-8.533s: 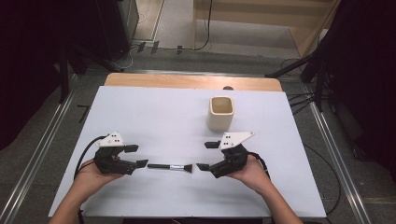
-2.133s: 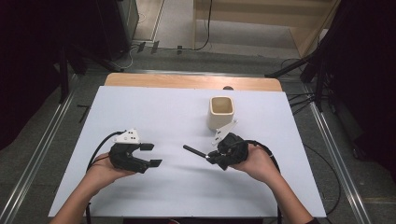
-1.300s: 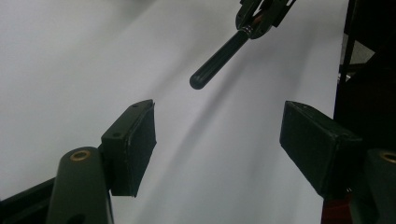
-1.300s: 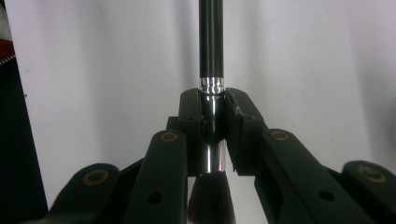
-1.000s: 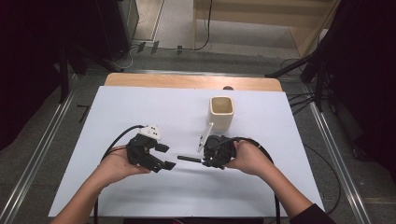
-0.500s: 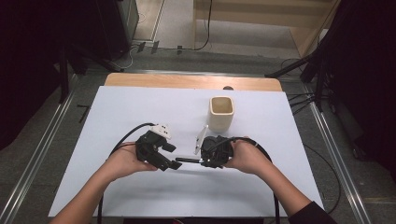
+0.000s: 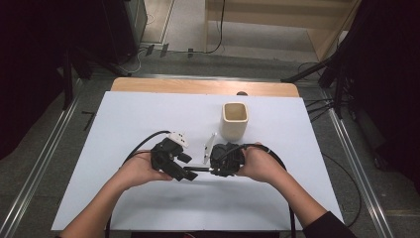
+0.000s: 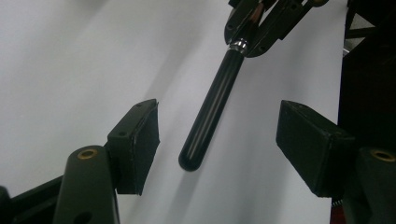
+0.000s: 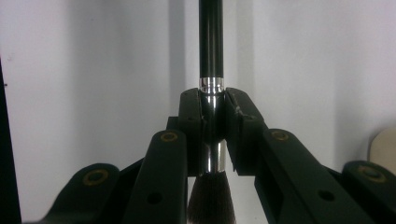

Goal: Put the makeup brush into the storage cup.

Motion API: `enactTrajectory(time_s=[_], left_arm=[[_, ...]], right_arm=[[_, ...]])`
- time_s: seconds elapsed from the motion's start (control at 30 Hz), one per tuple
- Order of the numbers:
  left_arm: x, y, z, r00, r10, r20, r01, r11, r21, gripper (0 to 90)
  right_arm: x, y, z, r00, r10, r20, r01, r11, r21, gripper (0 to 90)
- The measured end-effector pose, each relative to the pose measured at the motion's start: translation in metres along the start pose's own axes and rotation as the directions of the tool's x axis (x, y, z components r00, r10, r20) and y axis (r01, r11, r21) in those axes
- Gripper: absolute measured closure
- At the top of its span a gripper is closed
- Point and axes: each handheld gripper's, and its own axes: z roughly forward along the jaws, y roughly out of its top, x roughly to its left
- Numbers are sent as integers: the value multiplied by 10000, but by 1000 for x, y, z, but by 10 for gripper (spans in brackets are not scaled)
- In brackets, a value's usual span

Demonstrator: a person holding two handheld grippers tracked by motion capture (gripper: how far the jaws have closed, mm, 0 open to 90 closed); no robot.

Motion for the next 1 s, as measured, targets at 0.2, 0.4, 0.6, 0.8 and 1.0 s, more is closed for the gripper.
enactTrajectory(time_s=[0.2,0.4,0.6,0.8,1.0], left_arm=[[2,2,2,9988,-276,393,273,9996,77,359],[4,3,9,9973,-384,622,365,9988,322,402],[5,3,15,9955,-315,895,266,9981,556,492],[2,2,18,9950,-148,990,84,9978,651,621],[4,1,18,9930,-237,1158,154,9973,719,714]], right_arm=[[5,6,1,9994,-334,98,334,9994,57,791],[8,9,1,9977,-636,232,638,9979,-86,791],[9,12,0,9970,-727,251,732,9971,-188,790],[13,13,-2,9948,-951,362,960,9951,-229,791],[15,13,0,9934,-1092,362,1103,9934,-308,791]])
